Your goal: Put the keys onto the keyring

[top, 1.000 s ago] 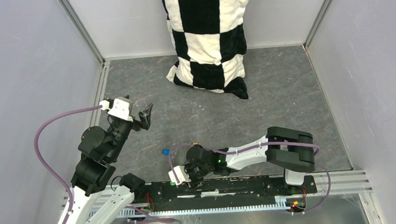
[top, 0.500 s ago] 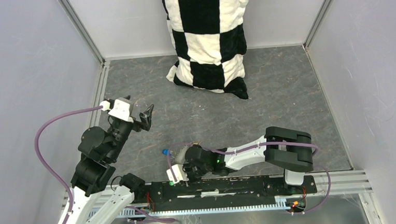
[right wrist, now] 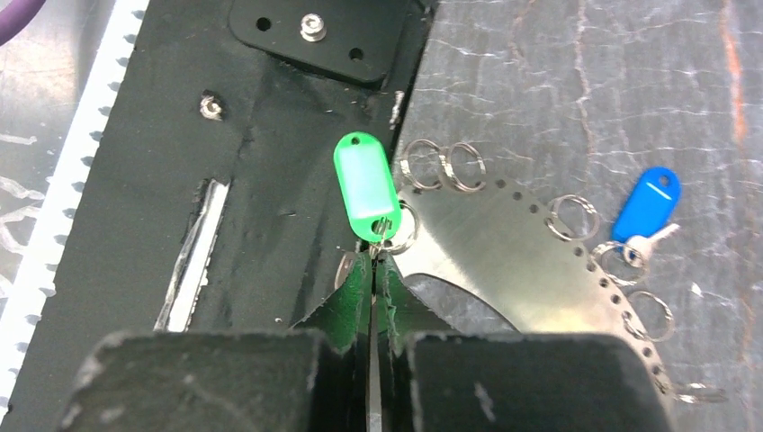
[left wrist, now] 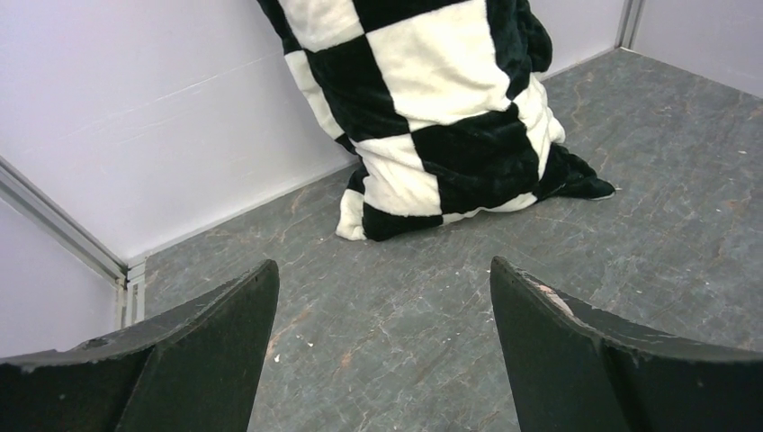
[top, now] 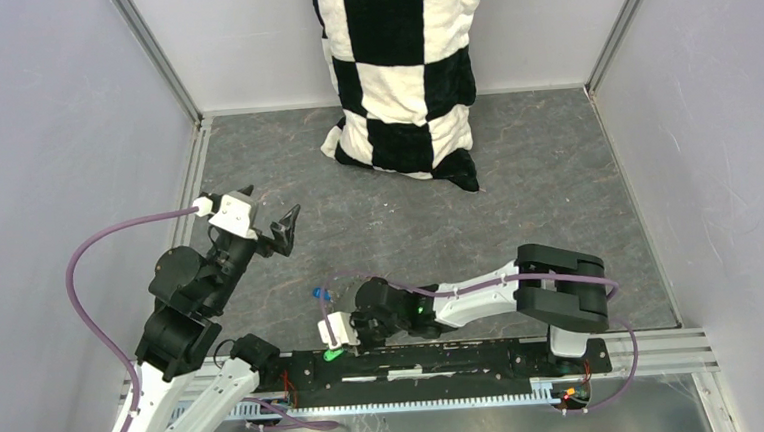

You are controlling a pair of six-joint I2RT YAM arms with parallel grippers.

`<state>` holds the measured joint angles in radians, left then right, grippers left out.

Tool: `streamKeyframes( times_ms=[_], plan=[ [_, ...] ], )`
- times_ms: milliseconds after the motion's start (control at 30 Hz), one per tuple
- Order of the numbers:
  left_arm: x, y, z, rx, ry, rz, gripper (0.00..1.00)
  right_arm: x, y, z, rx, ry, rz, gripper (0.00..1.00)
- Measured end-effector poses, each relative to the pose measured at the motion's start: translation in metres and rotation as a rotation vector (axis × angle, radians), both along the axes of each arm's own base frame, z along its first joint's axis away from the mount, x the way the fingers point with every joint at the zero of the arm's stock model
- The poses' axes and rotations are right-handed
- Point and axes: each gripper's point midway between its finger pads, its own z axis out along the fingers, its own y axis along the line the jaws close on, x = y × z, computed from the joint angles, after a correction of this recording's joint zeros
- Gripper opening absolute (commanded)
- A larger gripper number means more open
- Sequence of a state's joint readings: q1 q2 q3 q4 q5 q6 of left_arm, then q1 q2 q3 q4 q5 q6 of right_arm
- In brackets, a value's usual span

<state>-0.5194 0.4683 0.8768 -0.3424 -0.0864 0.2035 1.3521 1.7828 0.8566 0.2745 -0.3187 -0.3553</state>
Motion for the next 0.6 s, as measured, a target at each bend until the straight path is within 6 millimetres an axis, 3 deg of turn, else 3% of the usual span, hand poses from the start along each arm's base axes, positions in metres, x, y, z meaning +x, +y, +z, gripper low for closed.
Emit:
streamKeyframes(
  times_ms=[233,600],
  plan=[
    [-0.002,-0.003,-0.002,0.006,0.007,-0.022,0.93,0.015,-0.006,0.027,0.026,-0.011,-0.061,0.0],
    [-0.009,-0.016,-0.01,0.024,0.03,-0.105,0.92,0.048,-0.019,0.105,0.146,-0.037,-0.158,0.0]
  ],
)
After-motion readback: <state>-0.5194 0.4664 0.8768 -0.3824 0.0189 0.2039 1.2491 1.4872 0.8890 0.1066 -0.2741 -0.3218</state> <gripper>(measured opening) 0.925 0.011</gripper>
